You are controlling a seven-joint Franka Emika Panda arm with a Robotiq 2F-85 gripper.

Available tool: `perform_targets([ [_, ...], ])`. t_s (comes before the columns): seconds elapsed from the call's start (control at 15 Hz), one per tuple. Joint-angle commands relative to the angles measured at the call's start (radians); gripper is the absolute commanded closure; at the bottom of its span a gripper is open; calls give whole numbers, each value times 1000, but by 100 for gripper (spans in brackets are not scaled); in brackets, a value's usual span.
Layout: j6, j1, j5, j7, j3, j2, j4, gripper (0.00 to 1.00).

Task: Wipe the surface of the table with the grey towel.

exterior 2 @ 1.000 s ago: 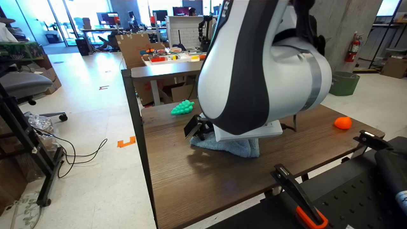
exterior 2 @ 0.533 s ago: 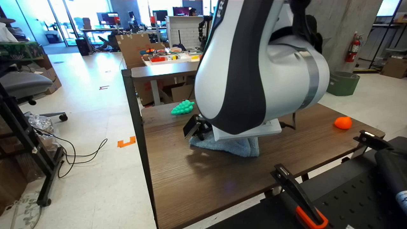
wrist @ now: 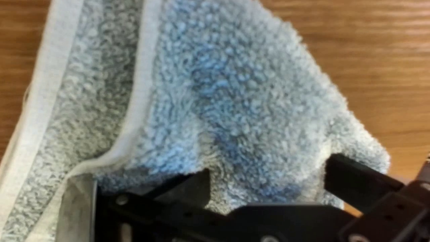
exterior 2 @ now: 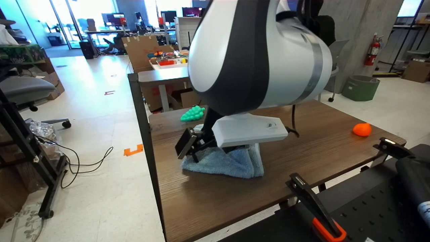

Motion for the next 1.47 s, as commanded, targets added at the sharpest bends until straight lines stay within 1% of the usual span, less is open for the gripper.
perform_targets([
  [0.0,-35,37,-20,-17,55,74,-13,0],
  [0.27,-30,112,-33,-9,49,67,-39,0],
  [0.47,-60,129,-28,-4,43,57,-33,0],
  [0.53,-53,147,-35,-5,13,53,-30,0],
  [0.67,-49,195,-41,9,-76,42,-19,0],
  [0.8,-17,244,-49,24,-166,38,-17,0],
  [1.0,3,344,-52,70,-350,33,-24,0],
  [1.13,-8,401,-53,96,-466,36,-40,0],
  [1.2,-24,421,-51,107,-510,43,-44,0],
  [1.4,-60,459,-47,132,-593,56,-77,0],
])
